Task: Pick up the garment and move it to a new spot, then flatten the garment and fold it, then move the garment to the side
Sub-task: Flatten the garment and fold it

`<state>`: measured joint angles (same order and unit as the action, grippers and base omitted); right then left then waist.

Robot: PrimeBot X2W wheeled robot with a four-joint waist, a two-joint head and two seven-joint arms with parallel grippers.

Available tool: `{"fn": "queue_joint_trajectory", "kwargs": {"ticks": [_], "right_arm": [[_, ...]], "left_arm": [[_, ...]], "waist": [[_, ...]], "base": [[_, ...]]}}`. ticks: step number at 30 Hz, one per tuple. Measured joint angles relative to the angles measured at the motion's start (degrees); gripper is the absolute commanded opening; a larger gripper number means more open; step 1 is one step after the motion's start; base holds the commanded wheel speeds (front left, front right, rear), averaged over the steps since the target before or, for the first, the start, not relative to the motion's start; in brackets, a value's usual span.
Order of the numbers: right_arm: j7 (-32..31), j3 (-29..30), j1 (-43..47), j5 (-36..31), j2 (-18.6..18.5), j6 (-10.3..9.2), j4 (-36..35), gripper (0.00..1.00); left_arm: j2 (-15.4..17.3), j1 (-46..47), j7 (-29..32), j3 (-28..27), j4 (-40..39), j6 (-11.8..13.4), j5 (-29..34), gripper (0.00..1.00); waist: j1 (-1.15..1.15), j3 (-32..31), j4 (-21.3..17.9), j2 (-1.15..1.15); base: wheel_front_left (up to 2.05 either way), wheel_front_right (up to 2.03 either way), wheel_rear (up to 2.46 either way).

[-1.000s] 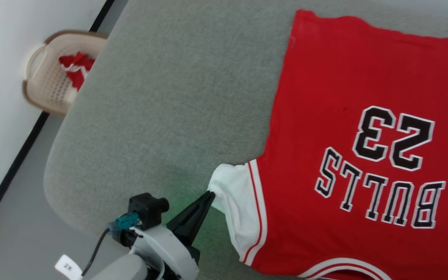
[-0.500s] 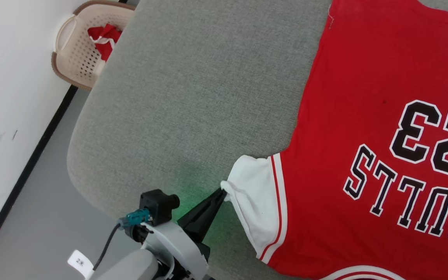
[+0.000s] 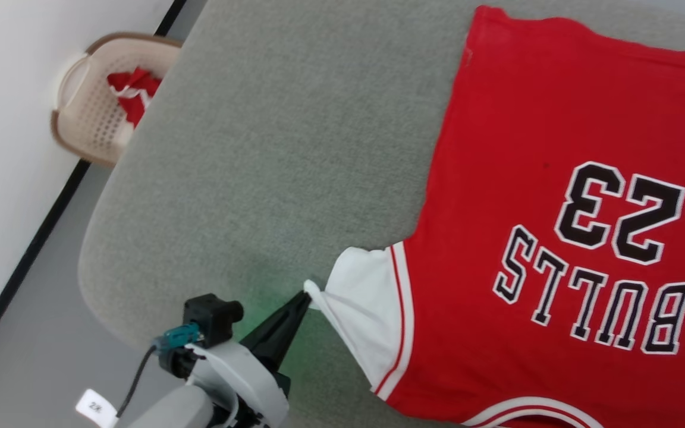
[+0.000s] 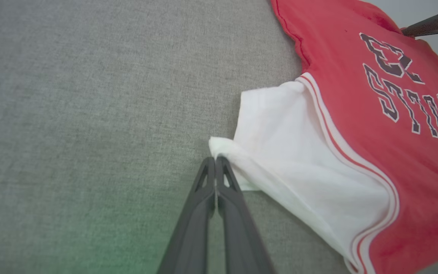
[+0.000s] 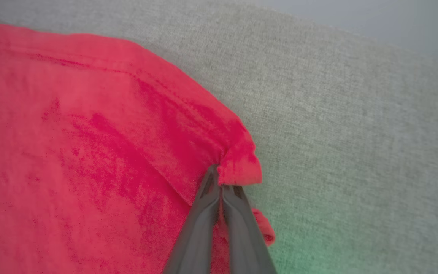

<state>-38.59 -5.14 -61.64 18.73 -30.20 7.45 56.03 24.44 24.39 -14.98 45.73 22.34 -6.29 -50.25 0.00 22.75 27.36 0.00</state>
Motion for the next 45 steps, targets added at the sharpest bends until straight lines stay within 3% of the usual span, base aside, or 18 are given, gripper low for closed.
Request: {"fn": "queue_joint_trajectory", "kwargs": {"ticks": [8,17,28,39,40,41,42,43,44,45], "right_arm": [[-2.66,-5.13,14.01,13.89,-2.92,0.03,-15.75,0.0],[-3.81,-0.81,33.98,21.57,-5.48,0.02,-32.16,0.0],[-3.68,8.9,54.43,22.37,0.88,0.03,-44.28,0.0],[-1.97,9.56,58.81,20.5,5.42,0.08,-43.45,0.0],[-1.87,9.27,58.72,20.46,5.41,0.08,-43.26,0.24],[-1.71,8.98,58.65,20.29,5.39,0.08,-43.07,0.37],[-1.52,8.62,58.49,20.14,5.33,0.08,-42.86,0.37],[-1.43,8.22,58.38,20.07,5.14,0.08,-42.79,0.47],[-1.31,7.88,58.32,20.06,4.87,0.08,-42.88,0.87],[-1.23,7.75,58.26,20.06,4.69,0.08,-42.92,1.0]], "left_arm": [[3.07,-2.12,0.01,-1.45,-0.9,1.05,-0.14,0.0],[6.28,-4.67,1.05,-2.16,-3.44,2.81,-1.08,0.0],[8.94,-7.47,2.03,-2.85,-6.64,4.9,-2.21,0.0],[9.85,-8.51,2.8,-2.9,-7.37,5.75,-3.2,0.0],[9.87,-8.51,2.85,-2.9,-7.36,5.75,-3.21,0.0],[9.87,-8.53,2.85,-2.89,-7.36,5.75,-3.22,0.0],[9.87,-8.56,2.85,-2.89,-7.36,5.75,-3.23,0.0],[9.87,-8.57,2.85,-2.88,-7.36,5.75,-3.24,0.0],[9.87,-8.59,2.85,-2.88,-7.35,5.75,-3.32,0.0],[9.87,-8.61,2.85,-2.88,-7.35,5.75,-3.41,0.0]], "waist": [[0.0,-3.83,-4.45,0.0],[0.0,-7.9,-9.98,0.0],[0.0,-11.89,-15.42,0.0],[0.0,-13.63,-18.32,0.0],[0.0,-13.71,-18.43,0.0],[0.0,-13.78,-18.56,0.0],[0.0,-13.84,-18.68,0.0],[0.0,-13.93,-18.76,0.0],[0.0,-14.01,-18.85,0.0],[0.0,-14.1,-18.94,0.0]], "base": [[0.0,0.0,0.0],[0.0,0.0,0.0],[0.0,0.0,0.0],[0.0,0.0,0.0],[0.0,0.0,0.0],[0.0,0.0,0.0],[0.0,0.0,0.0],[0.0,0.0,0.0],[0.0,0.0,0.0],[0.0,0.0,0.0]]}}
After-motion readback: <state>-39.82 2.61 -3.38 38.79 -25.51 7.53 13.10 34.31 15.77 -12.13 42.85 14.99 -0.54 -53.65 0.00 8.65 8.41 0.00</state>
